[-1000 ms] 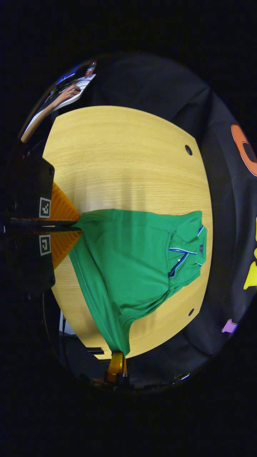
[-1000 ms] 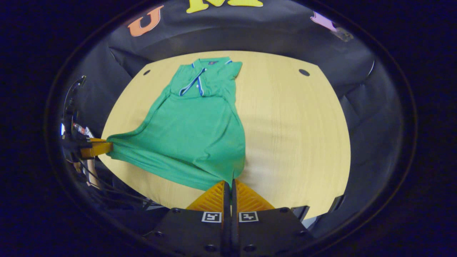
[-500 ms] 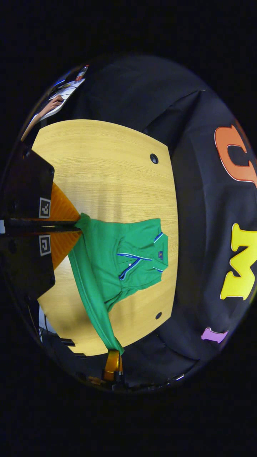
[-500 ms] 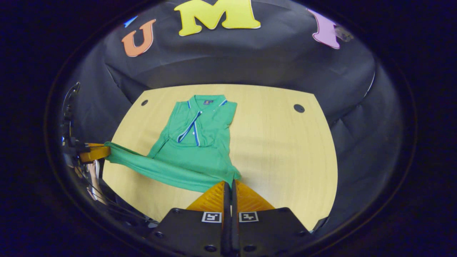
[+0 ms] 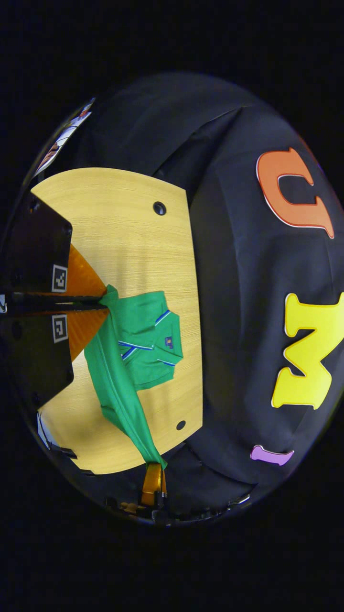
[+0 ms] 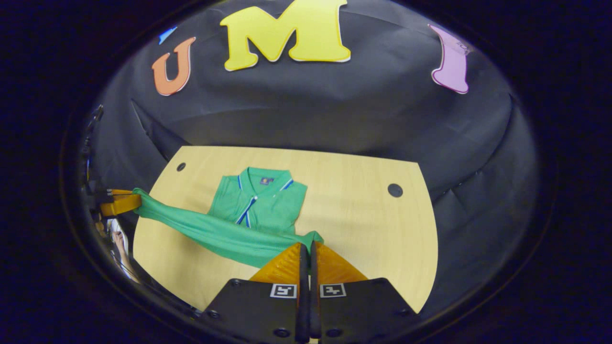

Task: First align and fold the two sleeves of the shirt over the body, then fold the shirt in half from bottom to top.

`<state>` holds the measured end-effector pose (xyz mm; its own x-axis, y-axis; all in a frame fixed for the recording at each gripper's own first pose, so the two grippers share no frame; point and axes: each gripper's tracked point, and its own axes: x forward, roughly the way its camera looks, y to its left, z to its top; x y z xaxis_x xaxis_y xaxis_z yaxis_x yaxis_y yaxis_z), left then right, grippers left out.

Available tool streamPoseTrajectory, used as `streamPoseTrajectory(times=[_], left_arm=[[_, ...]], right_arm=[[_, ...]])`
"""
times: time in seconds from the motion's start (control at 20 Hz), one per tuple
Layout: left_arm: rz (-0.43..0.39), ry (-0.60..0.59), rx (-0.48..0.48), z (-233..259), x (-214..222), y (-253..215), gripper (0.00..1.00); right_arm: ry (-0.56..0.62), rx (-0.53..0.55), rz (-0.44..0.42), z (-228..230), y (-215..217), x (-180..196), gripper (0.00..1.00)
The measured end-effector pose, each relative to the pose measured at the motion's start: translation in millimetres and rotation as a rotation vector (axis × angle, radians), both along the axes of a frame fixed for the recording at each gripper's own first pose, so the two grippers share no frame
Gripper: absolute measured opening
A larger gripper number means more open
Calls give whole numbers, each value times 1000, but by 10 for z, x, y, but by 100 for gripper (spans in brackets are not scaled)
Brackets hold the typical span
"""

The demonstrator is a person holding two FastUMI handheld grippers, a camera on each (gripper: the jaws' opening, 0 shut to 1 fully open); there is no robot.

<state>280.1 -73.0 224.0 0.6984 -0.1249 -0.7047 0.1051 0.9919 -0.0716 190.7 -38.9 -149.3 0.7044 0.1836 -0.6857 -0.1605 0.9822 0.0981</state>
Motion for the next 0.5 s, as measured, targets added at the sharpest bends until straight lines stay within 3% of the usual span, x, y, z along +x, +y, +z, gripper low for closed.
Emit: streamPoseTrajectory(times=[0.25,0.45,0.5], left_arm=[[13,-40,0,41,640,67,3],[35,-27,-2,-350,1099,106,3],[40,-17,-21,-506,1220,97,3]], right_arm=[[-32,4,-25,17,46,620,3],[-15,54,-27,-323,203,1118,6],[-11,59,-35,-436,219,1249,3]])
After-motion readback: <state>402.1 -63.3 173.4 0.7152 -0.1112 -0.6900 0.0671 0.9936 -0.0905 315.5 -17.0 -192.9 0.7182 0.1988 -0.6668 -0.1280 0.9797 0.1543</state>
